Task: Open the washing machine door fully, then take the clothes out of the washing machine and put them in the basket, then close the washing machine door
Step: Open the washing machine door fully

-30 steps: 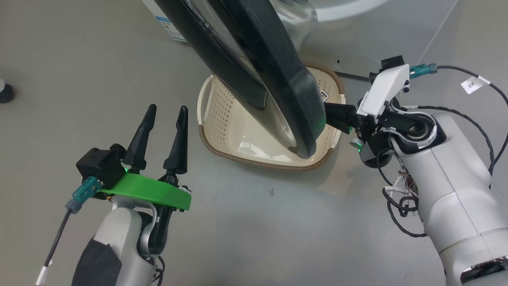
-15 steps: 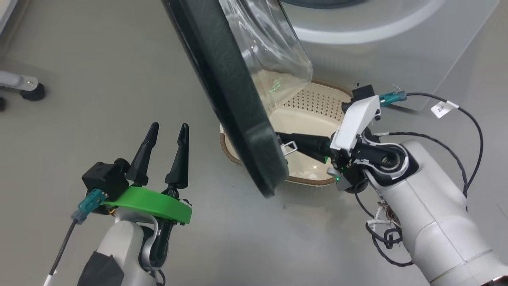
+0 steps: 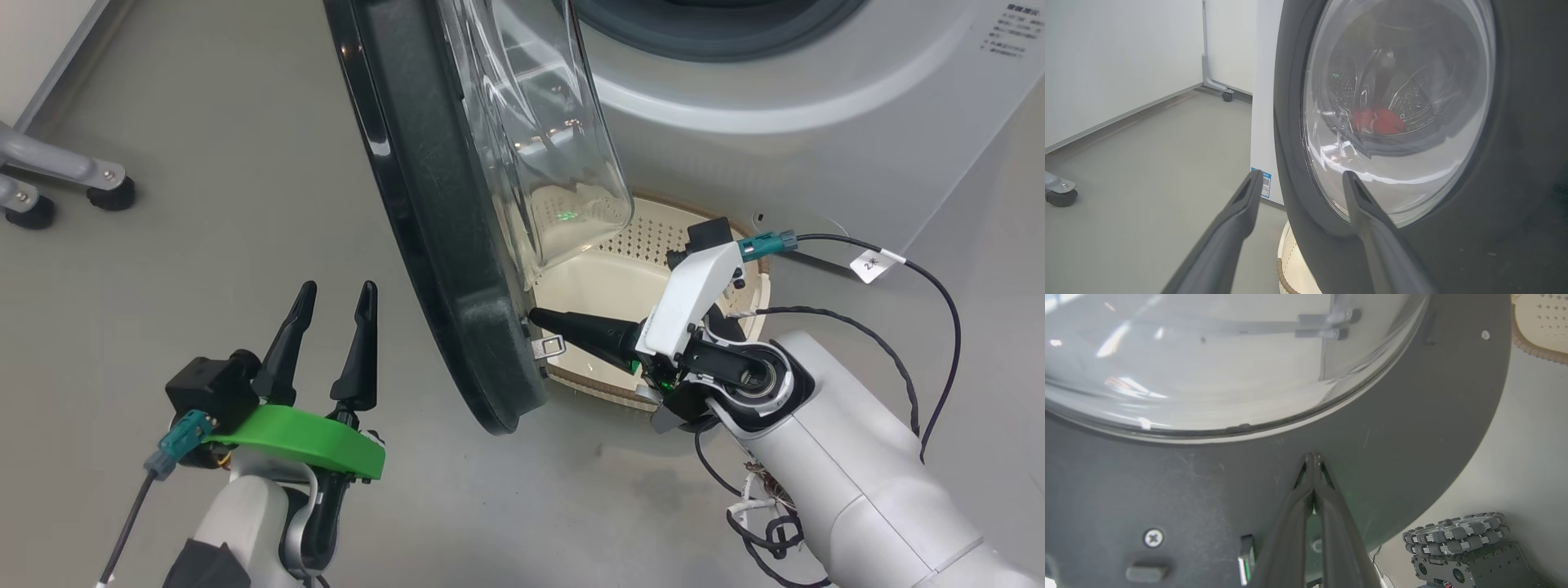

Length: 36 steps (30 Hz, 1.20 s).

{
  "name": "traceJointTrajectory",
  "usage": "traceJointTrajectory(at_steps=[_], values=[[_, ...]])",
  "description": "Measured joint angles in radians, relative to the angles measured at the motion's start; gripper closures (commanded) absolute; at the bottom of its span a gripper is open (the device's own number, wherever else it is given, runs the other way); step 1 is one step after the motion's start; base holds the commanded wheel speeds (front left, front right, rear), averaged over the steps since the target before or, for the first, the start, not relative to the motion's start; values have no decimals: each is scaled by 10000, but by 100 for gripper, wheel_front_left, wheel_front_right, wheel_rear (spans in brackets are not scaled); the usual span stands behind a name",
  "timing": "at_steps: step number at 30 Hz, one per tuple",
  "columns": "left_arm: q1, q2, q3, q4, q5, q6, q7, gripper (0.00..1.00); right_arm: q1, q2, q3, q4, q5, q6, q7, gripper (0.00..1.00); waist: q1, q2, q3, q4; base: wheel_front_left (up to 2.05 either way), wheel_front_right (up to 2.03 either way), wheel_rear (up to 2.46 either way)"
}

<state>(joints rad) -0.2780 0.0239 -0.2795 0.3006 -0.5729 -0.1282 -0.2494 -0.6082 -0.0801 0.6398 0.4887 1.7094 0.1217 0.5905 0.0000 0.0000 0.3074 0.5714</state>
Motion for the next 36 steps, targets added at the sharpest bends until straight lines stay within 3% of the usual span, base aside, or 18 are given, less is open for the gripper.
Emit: traceJointTrajectory(at_steps=[13, 34, 35, 36], values=[[241, 4, 631, 109, 405, 0, 0, 0, 31, 52, 514, -140, 253, 0, -936, 100, 0, 0, -492, -306, 0, 0, 0], [588, 8, 1499, 280, 1009, 0, 2, 0, 564, 117, -652, -456, 50, 0, -2591, 100, 0, 0, -1195, -1344, 0, 0, 0], [604, 10, 1540, 284, 1009, 0, 2, 0, 625, 113, -761, -476, 38, 0, -2736, 93, 0, 0, -1222, -1379, 0, 0, 0], [623, 10, 1563, 284, 1009, 0, 2, 0, 679, 96, -853, -497, 27, 0, -2871, 56, 0, 0, -1246, -1411, 0, 0, 0]])
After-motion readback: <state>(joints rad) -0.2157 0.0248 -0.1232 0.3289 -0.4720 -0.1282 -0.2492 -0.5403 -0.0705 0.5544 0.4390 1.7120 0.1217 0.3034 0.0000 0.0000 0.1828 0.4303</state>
